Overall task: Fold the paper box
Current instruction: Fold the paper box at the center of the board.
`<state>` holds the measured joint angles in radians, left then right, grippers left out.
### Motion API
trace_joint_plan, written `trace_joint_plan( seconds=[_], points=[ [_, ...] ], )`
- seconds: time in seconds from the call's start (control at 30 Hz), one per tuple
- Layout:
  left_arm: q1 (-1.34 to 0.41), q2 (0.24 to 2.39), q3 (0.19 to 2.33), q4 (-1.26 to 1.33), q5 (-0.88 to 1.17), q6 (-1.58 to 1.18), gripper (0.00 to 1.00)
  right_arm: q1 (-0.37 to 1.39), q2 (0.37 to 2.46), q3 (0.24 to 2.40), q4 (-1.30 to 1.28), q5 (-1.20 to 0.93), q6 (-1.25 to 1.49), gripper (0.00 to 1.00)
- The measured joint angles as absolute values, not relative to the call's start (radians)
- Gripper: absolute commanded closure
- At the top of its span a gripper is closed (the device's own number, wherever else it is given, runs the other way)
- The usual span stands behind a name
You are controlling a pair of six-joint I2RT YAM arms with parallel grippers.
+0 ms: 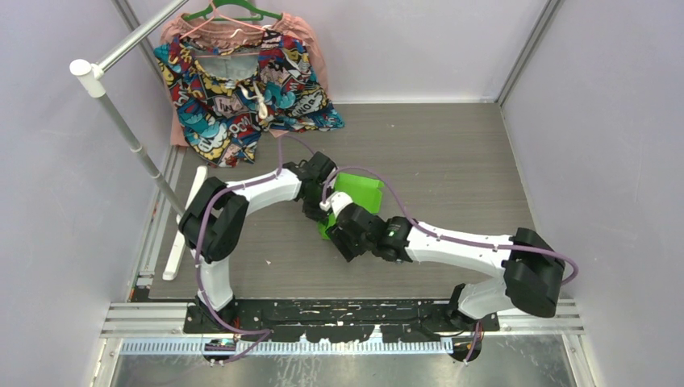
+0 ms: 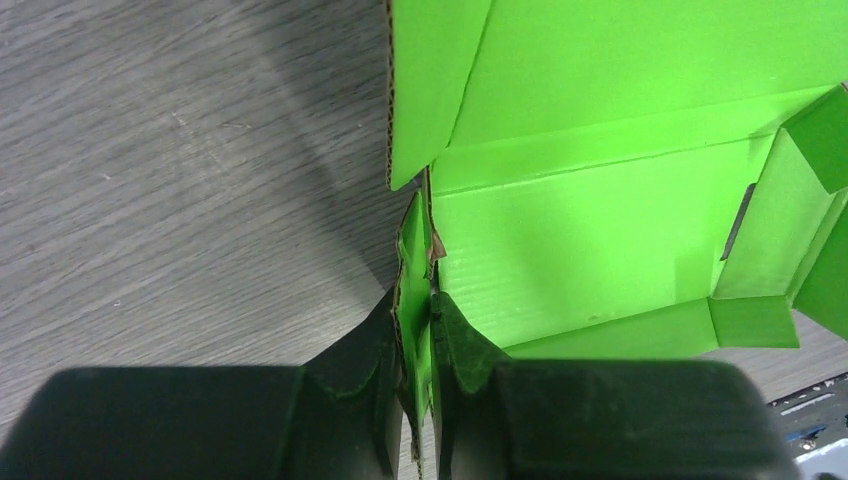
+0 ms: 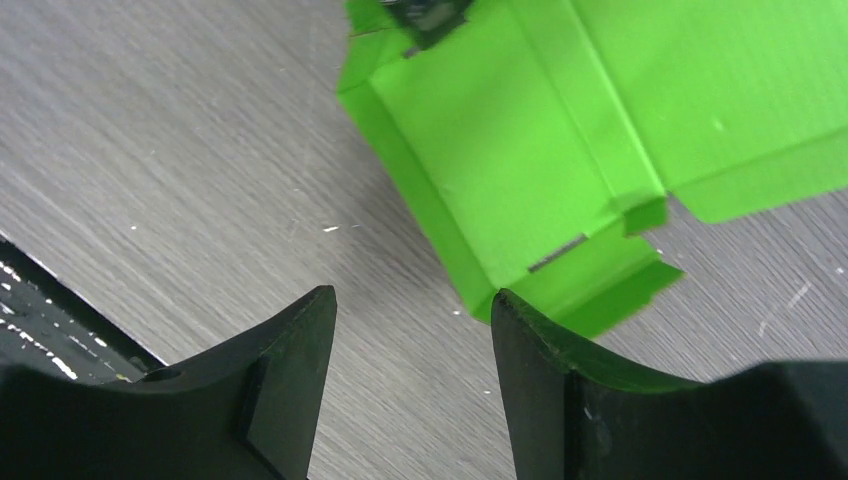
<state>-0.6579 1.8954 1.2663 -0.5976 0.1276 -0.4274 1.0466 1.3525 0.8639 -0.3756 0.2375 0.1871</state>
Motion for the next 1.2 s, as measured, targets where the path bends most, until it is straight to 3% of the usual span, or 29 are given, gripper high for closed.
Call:
trace_joint_plan(
  seconds=[0.4,0.87,1.2],
  points=[
    [-0.658,1.909,1.289,-0.601,0.173,-0.406,0.83,1.111,1.491,0.886,-0.315,0.289,0.113,0.44],
    [-0.656,1.909,1.289,-0.601,0.202,-0.402,0.79,1.077,1.577,0.890,-0.204,0.306,0.103,0.65],
    [-0.653,1.909,1.286,-0.595,0.216,-0.402,0.76,0.999,1.578,0.876,-0.128,0.223,0.138,0.65]
  ],
)
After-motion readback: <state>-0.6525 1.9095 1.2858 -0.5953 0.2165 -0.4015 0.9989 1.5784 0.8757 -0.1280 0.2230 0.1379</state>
